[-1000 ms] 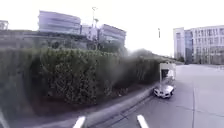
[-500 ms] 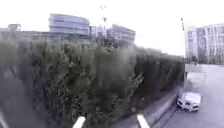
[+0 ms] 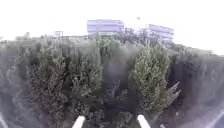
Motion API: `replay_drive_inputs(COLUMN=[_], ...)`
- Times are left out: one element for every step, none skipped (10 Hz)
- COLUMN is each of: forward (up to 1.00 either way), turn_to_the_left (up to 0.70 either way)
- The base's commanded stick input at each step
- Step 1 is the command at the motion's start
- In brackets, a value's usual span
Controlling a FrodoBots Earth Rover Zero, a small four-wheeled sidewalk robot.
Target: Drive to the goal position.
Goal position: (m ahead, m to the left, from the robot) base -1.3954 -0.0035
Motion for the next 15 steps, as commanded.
replay_drive_inputs(forward=[1.0,1.0,1.0,1.0,1.0,1.0,1.0,1.0,1.0,1.0,1.0,1.0,1.0,1.0,1.0], turn_to_the_left=[0.27,0.27,0.27,0.27,0.27,0.27,0.27,0.27,0.27,0.27,0.27,0.27,0.27,0.27,0.27])
